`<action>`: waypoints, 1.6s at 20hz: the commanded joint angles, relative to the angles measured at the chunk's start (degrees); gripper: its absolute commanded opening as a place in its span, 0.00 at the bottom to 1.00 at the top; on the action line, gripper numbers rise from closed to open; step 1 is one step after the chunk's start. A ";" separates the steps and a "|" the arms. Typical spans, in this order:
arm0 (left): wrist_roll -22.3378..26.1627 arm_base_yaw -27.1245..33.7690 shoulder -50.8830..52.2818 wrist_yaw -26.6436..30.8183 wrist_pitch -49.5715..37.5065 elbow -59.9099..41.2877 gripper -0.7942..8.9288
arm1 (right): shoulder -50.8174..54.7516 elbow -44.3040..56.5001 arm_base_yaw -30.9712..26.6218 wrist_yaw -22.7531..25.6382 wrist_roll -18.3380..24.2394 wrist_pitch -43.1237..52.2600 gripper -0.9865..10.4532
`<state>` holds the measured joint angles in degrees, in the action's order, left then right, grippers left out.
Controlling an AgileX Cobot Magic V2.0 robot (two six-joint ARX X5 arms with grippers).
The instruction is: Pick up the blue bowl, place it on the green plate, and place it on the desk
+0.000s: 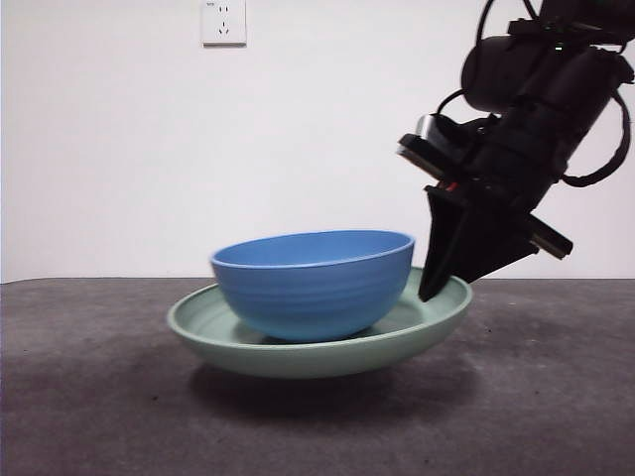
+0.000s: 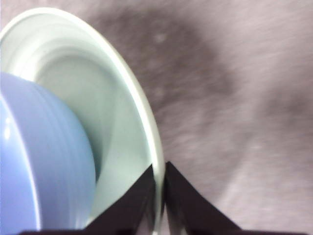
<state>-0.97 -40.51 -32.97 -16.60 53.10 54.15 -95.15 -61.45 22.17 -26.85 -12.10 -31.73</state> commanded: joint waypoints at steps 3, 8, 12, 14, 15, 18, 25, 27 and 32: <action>-0.13 -0.26 -0.22 -0.17 -0.44 0.66 0.82 | -3.93 -1.18 1.77 -0.92 -4.13 2.86 0.09; -0.13 -0.26 -0.22 -0.17 -0.44 0.66 0.82 | -6.51 -1.18 2.78 -2.01 -4.42 3.39 0.09; -0.13 -0.26 -0.22 -0.17 -0.42 0.66 0.82 | -8.13 -1.16 2.84 -2.99 -3.96 3.06 0.10; -0.13 -0.26 -0.22 -0.17 -0.44 0.66 0.82 | -8.13 -1.16 2.82 -2.32 -3.91 3.17 0.13; -0.13 -0.26 -0.22 -0.17 -0.44 0.66 0.82 | -8.13 -1.16 2.82 -1.55 -3.91 3.13 0.20; -0.13 -0.26 -0.22 -0.17 -0.44 0.66 0.82 | -8.11 -1.40 2.80 -1.18 -2.58 2.99 0.37; -0.13 -0.26 -0.22 -0.17 -0.42 0.66 0.82 | -3.10 -8.35 -0.04 3.69 -0.44 -6.01 0.37; -0.13 -0.26 -0.22 -0.17 -0.44 0.66 0.82 | 0.50 -9.88 -1.07 5.55 0.57 -9.51 0.40; -0.13 -0.26 -0.22 -0.17 -0.44 0.66 0.82 | 14.03 -10.23 -2.12 9.31 4.02 -18.43 0.52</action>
<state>-0.99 -40.51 -32.97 -16.60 53.12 54.15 -81.19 -70.70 19.88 -17.69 -9.93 -50.04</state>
